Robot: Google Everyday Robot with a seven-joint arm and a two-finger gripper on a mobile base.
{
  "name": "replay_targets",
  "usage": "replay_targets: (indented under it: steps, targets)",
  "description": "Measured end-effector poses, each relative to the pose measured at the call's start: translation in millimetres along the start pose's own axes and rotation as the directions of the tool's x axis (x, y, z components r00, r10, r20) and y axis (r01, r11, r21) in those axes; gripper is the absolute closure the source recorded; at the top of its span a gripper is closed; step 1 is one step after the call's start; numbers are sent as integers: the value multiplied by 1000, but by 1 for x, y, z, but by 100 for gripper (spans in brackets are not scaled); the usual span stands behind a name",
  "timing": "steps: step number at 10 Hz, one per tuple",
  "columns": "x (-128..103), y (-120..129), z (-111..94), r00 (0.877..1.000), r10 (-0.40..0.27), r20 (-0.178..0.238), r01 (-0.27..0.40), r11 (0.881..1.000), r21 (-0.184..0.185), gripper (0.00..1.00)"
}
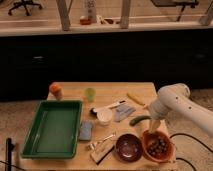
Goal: Place pepper in plastic cup
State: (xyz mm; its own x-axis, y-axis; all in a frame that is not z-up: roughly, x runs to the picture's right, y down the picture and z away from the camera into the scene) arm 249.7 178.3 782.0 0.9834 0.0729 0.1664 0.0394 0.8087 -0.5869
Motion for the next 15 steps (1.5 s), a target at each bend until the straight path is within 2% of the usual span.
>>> replay_targets:
  steps: [4,6,9,15]
  targets:
    - [-1,-15,8,995,-95,-12,94,994,-52,20]
    - [-3,-20,13,991,-134,-14,133,989,-65,20]
    - [-6,-27,18,984,-176,-13,174,982,-70,20]
    - [-9,-40,42,973,-230,19,230,972,-50,20]
